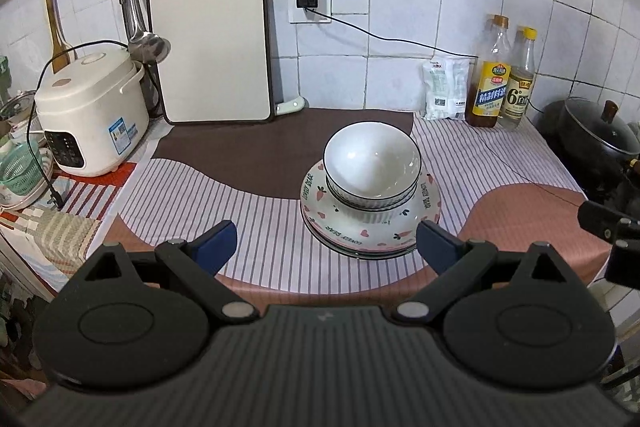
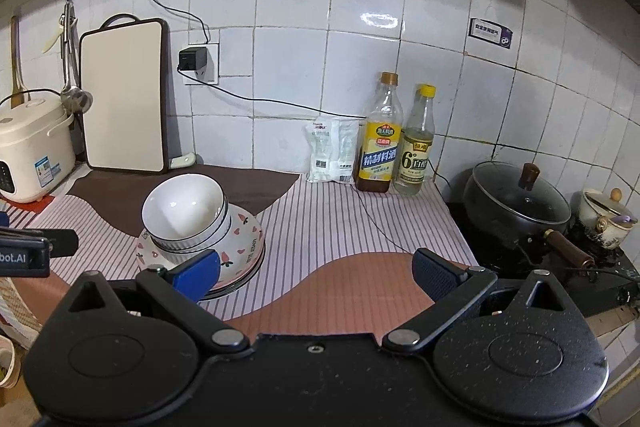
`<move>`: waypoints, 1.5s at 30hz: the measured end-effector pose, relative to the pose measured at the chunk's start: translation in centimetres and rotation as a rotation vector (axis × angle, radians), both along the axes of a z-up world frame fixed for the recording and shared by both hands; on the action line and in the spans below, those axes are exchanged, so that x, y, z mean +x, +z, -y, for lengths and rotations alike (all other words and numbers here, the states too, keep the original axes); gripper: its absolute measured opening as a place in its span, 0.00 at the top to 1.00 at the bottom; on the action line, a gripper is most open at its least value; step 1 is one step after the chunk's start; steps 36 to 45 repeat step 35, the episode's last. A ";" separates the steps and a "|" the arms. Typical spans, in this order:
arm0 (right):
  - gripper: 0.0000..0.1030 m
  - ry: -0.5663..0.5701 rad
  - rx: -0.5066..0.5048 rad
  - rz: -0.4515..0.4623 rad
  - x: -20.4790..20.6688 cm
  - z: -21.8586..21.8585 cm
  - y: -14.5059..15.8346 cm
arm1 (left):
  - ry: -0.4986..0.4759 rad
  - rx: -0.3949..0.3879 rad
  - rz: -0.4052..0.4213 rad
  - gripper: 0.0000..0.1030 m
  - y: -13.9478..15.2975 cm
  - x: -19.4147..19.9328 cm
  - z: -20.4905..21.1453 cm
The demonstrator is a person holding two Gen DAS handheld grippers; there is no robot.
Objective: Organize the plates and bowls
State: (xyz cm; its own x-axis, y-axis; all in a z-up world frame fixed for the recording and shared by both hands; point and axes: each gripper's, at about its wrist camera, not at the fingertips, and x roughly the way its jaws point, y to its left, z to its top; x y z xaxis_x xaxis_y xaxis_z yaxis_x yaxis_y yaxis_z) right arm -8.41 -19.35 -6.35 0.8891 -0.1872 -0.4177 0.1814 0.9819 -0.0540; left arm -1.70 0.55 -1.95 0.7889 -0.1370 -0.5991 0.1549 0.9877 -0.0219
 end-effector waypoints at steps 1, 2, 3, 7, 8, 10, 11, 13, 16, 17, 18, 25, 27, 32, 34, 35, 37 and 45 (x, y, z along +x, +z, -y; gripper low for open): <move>0.00 -0.001 0.002 0.003 0.0 0.1 0.0 | 0.001 0.004 0.003 0.06 0.0 -0.1 0.1; 0.00 -0.002 0.001 0.006 -0.1 0.1 0.0 | 0.001 0.008 0.004 0.06 -0.1 -0.1 0.2; 0.00 -0.004 -0.003 0.007 0.0 0.1 0.0 | 0.000 0.010 0.005 0.06 -0.1 -0.1 0.2; 0.00 -0.010 -0.026 0.005 -0.1 0.1 -0.2 | -0.007 0.024 0.015 0.06 -0.1 -0.3 0.5; 0.00 -0.008 -0.025 0.002 -0.1 0.1 -0.2 | -0.014 0.024 0.012 0.06 -0.1 -0.4 0.6; 0.00 -0.006 -0.016 -0.003 0.0 0.1 -0.3 | -0.022 0.017 0.007 0.06 -0.1 -0.4 0.6; 0.00 -0.005 -0.013 -0.004 0.0 0.1 -0.3 | -0.025 0.013 0.008 0.06 -0.1 -0.4 0.6; 0.00 -0.003 -0.014 -0.004 0.0 0.1 -0.3 | -0.030 0.012 0.008 0.06 -0.1 -0.3 0.6; 0.00 -0.004 -0.014 -0.006 0.0 0.0 -0.4 | -0.030 0.012 0.005 0.06 -0.1 -0.3 0.7; 0.00 -0.004 -0.014 -0.008 0.1 0.0 -0.4 | -0.033 0.011 0.000 0.06 -0.2 -0.2 0.7; 0.00 -0.005 -0.014 -0.010 0.1 -0.1 -0.5 | -0.035 0.008 -0.004 0.06 -0.2 -0.2 0.7; 0.00 -0.001 -0.014 -0.018 0.2 0.3 -0.6 | -0.038 -0.004 -0.007 0.06 -0.1 -0.1 0.7; 0.00 -0.002 -0.015 -0.018 0.2 0.3 -0.6 | -0.041 -0.005 -0.008 0.06 -0.1 -0.1 0.7; 0.00 -0.001 -0.015 -0.020 0.2 0.3 -0.6 | -0.047 -0.007 -0.011 0.06 0.0 0.0 0.7; 0.00 -0.002 -0.018 -0.020 0.2 0.3 -0.7 | -0.049 -0.005 -0.010 0.06 0.1 0.0 0.7; 0.00 -0.003 -0.018 -0.021 0.2 0.3 -0.7 | -0.047 -0.004 -0.010 0.06 0.1 0.0 0.7; 0.00 -0.003 -0.018 -0.021 0.2 0.3 -0.7 | -0.047 -0.004 -0.010 0.06 0.1 0.0 0.7; 0.00 -0.003 -0.018 -0.021 0.2 0.3 -0.7 | -0.047 -0.004 -0.010 0.06 0.1 0.0 0.7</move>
